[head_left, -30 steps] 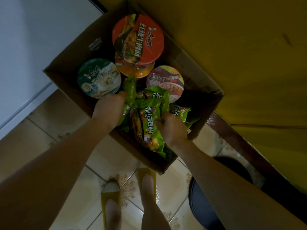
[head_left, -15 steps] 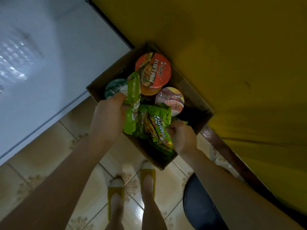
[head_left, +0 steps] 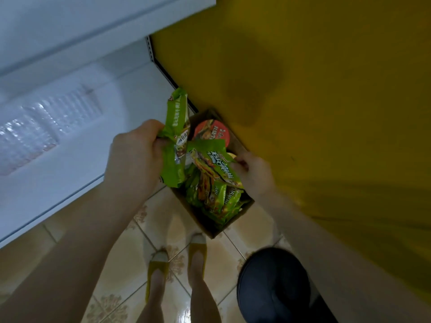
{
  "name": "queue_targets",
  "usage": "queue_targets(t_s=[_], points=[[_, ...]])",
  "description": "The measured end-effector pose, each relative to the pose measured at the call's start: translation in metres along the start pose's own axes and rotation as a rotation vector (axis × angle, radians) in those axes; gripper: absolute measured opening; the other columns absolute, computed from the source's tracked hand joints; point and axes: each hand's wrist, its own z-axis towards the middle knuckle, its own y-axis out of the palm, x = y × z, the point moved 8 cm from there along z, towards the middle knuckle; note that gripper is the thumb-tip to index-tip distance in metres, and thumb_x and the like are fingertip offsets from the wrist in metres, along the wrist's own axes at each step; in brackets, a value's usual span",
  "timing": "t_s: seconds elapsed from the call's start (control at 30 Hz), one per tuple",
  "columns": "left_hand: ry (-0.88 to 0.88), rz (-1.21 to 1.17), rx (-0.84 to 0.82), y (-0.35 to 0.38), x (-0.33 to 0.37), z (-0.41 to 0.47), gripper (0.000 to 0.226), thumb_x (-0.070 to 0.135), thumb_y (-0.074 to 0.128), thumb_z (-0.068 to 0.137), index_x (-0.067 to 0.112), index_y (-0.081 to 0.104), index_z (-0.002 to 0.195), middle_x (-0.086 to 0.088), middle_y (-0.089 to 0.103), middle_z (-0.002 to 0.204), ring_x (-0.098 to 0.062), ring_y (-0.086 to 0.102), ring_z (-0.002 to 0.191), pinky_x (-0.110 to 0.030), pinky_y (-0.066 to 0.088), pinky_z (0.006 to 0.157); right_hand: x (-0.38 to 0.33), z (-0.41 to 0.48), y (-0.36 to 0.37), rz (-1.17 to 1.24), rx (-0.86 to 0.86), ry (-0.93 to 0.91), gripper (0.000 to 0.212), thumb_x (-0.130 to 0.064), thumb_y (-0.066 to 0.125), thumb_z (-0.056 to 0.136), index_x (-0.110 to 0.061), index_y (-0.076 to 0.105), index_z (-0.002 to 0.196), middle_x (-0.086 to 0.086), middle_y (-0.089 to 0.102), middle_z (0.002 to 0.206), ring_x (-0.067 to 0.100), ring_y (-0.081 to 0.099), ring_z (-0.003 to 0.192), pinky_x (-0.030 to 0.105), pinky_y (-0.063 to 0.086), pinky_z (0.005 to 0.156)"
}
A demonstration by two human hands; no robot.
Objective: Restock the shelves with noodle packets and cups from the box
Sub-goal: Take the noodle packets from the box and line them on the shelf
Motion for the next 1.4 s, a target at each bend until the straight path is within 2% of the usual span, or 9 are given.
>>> queue_targets(t_s=[0.17,0.27,0.33,0.53,0.63,0.97,1.1,1.23,1.4], points=[[-0.006,0.022,0.054,-0.055,0.027,-0.002,0.030,0.008,0.041,0.079,-0.001,0.066,0.093,-0.020,0.065,0.075,-0.021,0.045,0.056,-0.021,0.020,0.052,-0.047,0.003,-0.053,0.098,0.039,-0.088,0.023,-0.021,0.055,0.092,-0.004,0.061,0.105,0.009,0.060,0.103,0.013,0.042,0.080,0.001,0.033,0.056],[-0.035,0.041,0.129,-0.091,0.036,-0.004,0.030,0.005,0.040,0.078,0.000,0.066,0.094,-0.020,0.066,0.078,-0.023,0.050,0.062,-0.018,0.021,0.055,-0.076,-0.001,-0.081,0.196,0.081,-0.133,0.008,-0.021,0.053,0.093,-0.016,0.055,0.087,-0.001,0.054,0.077,0.014,0.042,0.063,0.009,0.032,0.049],[-0.082,0.047,0.191,-0.115,0.040,-0.010,0.030,0.003,0.040,0.078,-0.001,0.066,0.094,-0.020,0.065,0.076,-0.020,0.046,0.062,-0.018,0.020,0.054,-0.097,-0.004,-0.099,0.220,0.107,-0.182,0.018,-0.019,0.053,0.093,-0.019,0.047,0.076,-0.007,0.043,0.063,0.008,0.037,0.054,0.013,0.032,0.048],[-0.201,0.081,0.333,-0.180,0.041,-0.024,0.024,0.003,0.043,0.081,0.000,0.062,0.095,-0.005,0.049,0.067,-0.016,0.038,0.055,-0.025,0.020,0.050,-0.163,-0.007,-0.133,0.214,0.117,-0.336,0.021,-0.019,0.055,0.092,-0.019,0.045,0.072,-0.010,0.040,0.060,0.002,0.037,0.056,0.013,0.030,0.050],[-0.269,0.088,0.393,-0.213,0.034,-0.038,0.019,0.004,0.046,0.086,0.001,0.062,0.094,-0.006,0.050,0.066,-0.006,0.036,0.051,-0.009,0.028,0.049,-0.200,-0.009,-0.138,0.237,0.101,-0.405,0.020,-0.018,0.054,0.092,-0.018,0.047,0.073,-0.009,0.043,0.061,0.002,0.039,0.057,0.009,0.032,0.049],[-0.496,0.148,0.603,-0.316,-0.015,-0.109,0.015,-0.002,0.052,0.088,-0.002,0.063,0.098,-0.014,0.058,0.072,-0.022,0.040,0.062,-0.008,0.026,0.052,-0.341,-0.024,-0.093,0.249,-0.041,-0.615,0.009,-0.017,0.055,0.091,-0.014,0.054,0.083,-0.005,0.055,0.070,0.014,0.051,0.070,0.019,0.035,0.055],[-0.536,0.151,0.670,-0.357,-0.046,-0.130,0.015,-0.001,0.053,0.088,-0.003,0.063,0.099,-0.013,0.057,0.072,-0.022,0.042,0.063,-0.022,0.024,0.046,-0.403,-0.041,-0.060,0.190,-0.081,-0.712,0.010,-0.015,0.054,0.091,-0.008,0.059,0.085,-0.005,0.053,0.070,0.015,0.049,0.074,0.013,0.032,0.055],[-0.577,0.152,0.730,-0.396,-0.080,-0.154,0.014,0.000,0.054,0.088,-0.002,0.063,0.097,-0.006,0.052,0.070,-0.023,0.044,0.063,-0.012,0.029,0.051,-0.455,-0.057,-0.022,0.139,-0.120,-0.758,0.015,-0.014,0.052,0.092,-0.002,0.060,0.089,0.002,0.056,0.080,0.016,0.049,0.077,0.024,0.027,0.060],[-0.622,0.132,0.796,-0.440,-0.131,-0.188,0.013,0.000,0.055,0.088,-0.004,0.064,0.096,-0.018,0.063,0.075,-0.027,0.048,0.064,-0.029,0.022,0.053,-0.514,-0.073,0.025,0.057,-0.143,-0.806,0.016,-0.016,0.050,0.093,-0.004,0.060,0.092,0.010,0.063,0.086,0.017,0.051,0.078,0.027,0.028,0.060]])
